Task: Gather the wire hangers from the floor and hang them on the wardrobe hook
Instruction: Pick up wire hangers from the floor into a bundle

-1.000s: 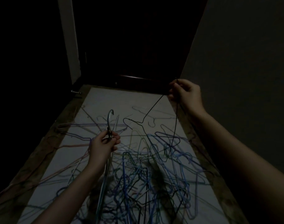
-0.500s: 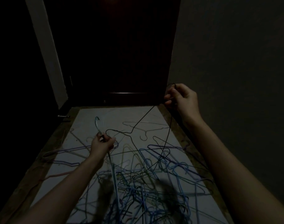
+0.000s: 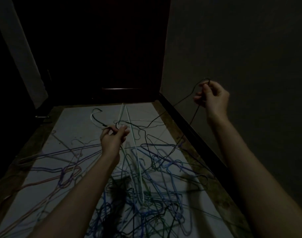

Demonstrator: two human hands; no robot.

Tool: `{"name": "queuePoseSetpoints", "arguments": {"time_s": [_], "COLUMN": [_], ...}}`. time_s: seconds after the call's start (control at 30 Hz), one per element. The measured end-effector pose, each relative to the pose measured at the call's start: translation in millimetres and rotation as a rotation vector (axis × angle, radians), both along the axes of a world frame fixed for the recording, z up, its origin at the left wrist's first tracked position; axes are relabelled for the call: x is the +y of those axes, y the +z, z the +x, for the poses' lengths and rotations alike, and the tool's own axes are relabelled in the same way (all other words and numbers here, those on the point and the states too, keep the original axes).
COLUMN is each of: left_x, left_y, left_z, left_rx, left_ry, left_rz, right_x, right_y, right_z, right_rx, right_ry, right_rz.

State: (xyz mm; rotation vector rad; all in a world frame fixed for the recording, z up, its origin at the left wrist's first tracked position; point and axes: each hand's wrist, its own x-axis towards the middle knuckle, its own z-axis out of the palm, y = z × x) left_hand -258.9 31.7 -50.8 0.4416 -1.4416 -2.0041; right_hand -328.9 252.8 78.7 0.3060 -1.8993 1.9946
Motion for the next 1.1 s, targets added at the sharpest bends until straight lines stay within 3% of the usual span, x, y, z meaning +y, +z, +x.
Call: {"name": "queuePoseSetpoints", "arguments": {"time_s": [0.17,0.3,0.37,0.6,0.7,0.8,0.97,1.1], "left_x": [1.3,4.6,7.9,15.0,20.6,33.1,43.5,38.3], "left_y": [14.1,22.4,26.4,53.4,64.1,68.4,61.2,56.4], "left_z": [-1.5,-4.1,-5.3,-8.4,-8.6,-7.3,-3.0,1.2], "left_rx": [0.121,0.147,0.159,0.219,0.247,0.236,0.223,0.188], "left_ry": [-0.045,-0.1,-0.091,-0.014,-0.036,-0.061,-0.142,-0.211], "left_rz": [-0.047,-0.044,-0.049,0.031,0.026,-0.012,-0.006,-0.018], "right_x": [11.4,13.5,7.6,2.8,-18.0,-40.1,-53.6,-57.5], "right_y": [-1.9,-5.3,-16.1,-46.9,-58.7,-68.7,-74.3,-90.3], "right_z": [-6.5,-11.9,-6.1,12.5,27.9,36.3,31.1,28.9], "right_rx": [0.039,0.024,0.032,0.106,0.216,0.173,0.103,0.072], "right_ry": [-0.106,-0.298,-0.296,-0.391,-0.121,0.151,0.085,0.086], "right_rz": [0.012,0.298,0.416,0.58,0.591,0.556,0.549,0.727]}}
